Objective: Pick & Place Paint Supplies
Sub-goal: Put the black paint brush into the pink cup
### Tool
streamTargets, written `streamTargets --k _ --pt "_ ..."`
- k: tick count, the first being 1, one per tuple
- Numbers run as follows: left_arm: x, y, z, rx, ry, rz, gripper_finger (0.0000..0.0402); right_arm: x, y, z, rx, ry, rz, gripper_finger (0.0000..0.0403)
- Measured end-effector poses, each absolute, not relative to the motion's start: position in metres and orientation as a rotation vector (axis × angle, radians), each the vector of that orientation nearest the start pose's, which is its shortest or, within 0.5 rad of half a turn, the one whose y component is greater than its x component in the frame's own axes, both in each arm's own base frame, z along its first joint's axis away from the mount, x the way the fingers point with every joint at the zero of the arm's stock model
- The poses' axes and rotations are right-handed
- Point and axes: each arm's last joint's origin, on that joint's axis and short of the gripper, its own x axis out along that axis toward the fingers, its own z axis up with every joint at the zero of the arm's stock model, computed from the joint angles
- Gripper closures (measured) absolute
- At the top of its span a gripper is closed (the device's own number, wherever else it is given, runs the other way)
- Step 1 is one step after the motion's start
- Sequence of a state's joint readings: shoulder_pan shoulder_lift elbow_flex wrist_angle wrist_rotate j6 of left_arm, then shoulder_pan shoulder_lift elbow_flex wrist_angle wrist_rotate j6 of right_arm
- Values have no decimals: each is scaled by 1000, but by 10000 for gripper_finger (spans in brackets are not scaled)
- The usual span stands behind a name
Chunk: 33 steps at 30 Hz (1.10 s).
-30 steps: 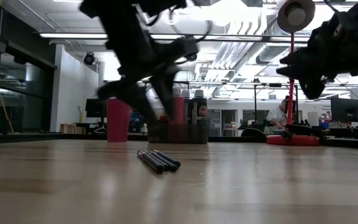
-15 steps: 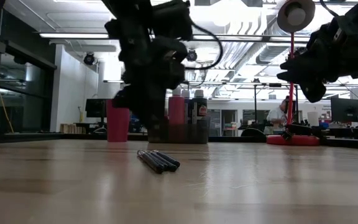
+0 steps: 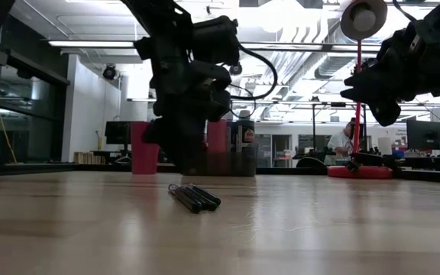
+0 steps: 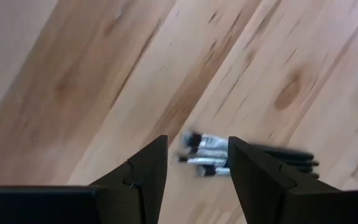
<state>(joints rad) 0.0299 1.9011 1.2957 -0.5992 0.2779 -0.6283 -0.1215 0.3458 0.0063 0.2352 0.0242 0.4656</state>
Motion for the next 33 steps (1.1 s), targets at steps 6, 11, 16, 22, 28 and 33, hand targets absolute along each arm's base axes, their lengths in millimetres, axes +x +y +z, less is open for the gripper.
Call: streamTargets --k 6,11,16,22,28,33 --pt "376 8 174 -724 1227 161 239 118 -15 158 470 68 -164 280" --pt "377 8 168 -730 1243 134 239 118 -15 158 469 67 -165 280" --pt "381 8 157 -727 1258 89 239 118 -15 158 469 67 -166 280" --pt "385 7 152 -731 1251 27 239 118 -15 158 469 68 -168 280" --pt "386 7 149 -728 1263 -7 239 118 -15 158 469 66 -165 280" --pt "384 6 148 -708 1284 -31 239 118 -15 158 469 65 -165 280"
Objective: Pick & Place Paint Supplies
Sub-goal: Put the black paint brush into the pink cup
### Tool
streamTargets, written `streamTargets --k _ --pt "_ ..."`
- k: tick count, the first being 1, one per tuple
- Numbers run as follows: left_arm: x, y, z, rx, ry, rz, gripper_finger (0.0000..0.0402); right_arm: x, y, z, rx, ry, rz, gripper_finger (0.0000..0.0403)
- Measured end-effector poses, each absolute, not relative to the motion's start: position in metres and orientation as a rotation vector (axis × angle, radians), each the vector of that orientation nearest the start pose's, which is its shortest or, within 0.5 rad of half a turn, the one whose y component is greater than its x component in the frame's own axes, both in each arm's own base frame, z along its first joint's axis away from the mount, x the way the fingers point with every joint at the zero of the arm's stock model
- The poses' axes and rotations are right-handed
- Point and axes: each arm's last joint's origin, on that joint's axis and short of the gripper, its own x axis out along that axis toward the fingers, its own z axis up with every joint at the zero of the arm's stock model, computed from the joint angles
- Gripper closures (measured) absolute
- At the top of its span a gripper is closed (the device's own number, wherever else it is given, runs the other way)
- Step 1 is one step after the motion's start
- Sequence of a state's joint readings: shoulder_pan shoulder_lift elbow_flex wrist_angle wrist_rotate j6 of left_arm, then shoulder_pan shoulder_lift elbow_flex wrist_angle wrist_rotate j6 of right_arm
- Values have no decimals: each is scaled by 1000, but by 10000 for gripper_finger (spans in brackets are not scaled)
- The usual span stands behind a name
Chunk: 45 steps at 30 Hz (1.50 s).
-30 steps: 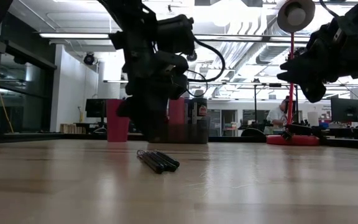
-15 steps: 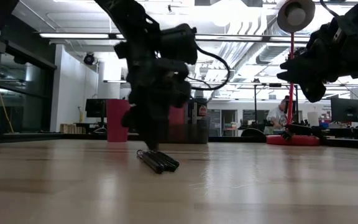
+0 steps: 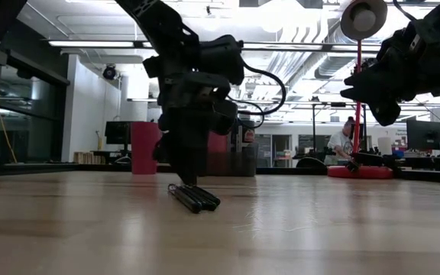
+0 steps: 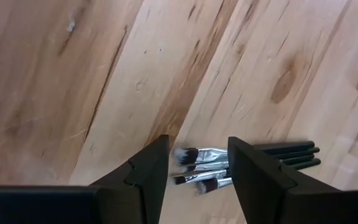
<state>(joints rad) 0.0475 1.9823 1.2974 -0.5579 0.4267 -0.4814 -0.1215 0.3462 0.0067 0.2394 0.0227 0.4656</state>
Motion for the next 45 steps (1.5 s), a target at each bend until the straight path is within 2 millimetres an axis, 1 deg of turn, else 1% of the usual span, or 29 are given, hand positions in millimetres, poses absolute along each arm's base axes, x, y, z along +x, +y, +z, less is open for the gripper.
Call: streamTargets --k 12,23,26,45 --pt "380 5 146 -710 1329 -68 239 118 -15 158 469 65 -166 280" --pt "381 5 146 -706 1318 -67 239 118 -15 158 469 65 -166 280" --pt "382 5 142 -711 1322 -64 239 118 -15 158 469 65 -166 280" --pt "385 2 141 -692 1298 -60 239 118 -15 158 469 65 -166 280"
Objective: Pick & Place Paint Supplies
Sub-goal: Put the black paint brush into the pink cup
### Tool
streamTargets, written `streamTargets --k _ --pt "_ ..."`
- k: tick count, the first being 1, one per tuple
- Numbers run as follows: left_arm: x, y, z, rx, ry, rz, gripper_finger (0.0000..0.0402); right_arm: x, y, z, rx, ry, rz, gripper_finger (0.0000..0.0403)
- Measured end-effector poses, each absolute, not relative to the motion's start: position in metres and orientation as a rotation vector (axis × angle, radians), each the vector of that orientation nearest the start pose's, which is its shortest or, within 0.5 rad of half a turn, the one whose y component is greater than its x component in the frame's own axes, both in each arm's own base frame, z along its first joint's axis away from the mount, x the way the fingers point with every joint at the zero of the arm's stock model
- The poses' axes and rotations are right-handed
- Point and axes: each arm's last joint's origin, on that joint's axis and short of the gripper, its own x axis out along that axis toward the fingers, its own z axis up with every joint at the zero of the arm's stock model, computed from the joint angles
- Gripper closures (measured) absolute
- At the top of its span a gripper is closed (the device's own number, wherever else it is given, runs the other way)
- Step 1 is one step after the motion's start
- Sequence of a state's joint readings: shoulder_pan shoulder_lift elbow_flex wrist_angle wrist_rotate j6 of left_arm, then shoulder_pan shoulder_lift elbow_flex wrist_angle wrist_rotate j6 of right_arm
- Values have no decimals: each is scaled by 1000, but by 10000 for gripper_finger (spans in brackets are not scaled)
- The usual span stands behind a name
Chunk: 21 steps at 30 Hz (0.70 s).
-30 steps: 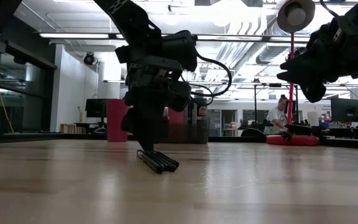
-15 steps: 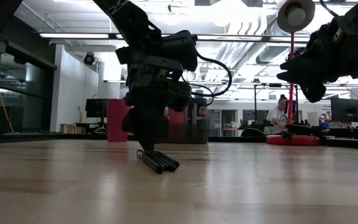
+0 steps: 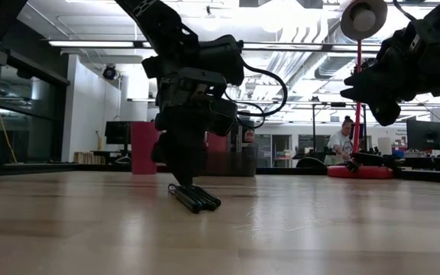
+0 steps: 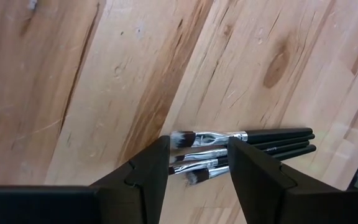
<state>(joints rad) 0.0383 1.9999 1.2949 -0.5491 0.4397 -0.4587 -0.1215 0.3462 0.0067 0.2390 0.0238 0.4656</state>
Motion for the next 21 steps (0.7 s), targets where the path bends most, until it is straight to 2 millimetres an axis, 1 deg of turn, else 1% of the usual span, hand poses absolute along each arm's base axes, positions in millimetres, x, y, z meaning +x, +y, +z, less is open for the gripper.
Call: streamTargets --k 13,16,21 --pt "385 3 141 -688 1297 -31 240 118 -15 158 469 65 -166 280" --pt "385 3 141 -689 1299 -25 256 118 -15 158 469 65 -166 280" --pt "384 3 141 -680 1301 -10 307 118 -15 158 469 65 -166 280"
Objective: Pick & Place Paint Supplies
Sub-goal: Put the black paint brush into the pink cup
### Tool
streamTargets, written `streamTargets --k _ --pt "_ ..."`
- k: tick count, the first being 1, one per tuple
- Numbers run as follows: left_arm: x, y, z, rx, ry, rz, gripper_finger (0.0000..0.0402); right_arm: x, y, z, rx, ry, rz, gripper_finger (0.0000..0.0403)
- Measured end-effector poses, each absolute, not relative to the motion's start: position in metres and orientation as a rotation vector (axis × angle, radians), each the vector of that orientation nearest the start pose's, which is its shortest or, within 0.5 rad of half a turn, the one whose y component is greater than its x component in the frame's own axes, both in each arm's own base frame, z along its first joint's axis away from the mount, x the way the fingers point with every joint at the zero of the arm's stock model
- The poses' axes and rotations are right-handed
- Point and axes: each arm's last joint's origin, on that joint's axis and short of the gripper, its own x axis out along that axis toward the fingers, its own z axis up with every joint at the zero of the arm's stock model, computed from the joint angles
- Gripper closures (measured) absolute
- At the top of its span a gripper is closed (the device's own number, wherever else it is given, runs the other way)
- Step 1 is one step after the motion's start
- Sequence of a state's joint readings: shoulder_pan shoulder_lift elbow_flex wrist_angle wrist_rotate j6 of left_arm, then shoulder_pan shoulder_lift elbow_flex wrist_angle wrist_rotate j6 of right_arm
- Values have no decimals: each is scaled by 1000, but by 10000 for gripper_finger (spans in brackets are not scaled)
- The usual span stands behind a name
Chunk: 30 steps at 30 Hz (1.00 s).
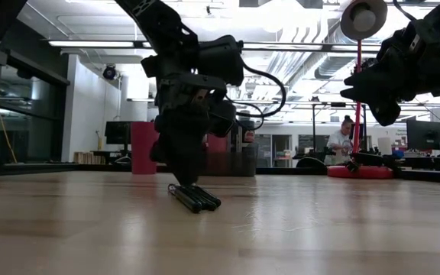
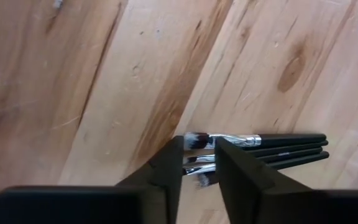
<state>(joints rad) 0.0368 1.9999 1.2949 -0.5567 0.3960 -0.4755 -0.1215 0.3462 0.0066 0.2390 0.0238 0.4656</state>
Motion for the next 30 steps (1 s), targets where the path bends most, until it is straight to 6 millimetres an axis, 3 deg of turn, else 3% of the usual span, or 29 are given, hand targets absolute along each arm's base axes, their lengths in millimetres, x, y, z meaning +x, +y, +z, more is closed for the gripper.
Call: streamTargets --k 13,30 --pt "384 4 140 -656 1299 6 396 118 -15 158 469 65 -166 280" --pt "384 4 150 -597 1248 7 401 118 -15 158 469 65 -166 280"
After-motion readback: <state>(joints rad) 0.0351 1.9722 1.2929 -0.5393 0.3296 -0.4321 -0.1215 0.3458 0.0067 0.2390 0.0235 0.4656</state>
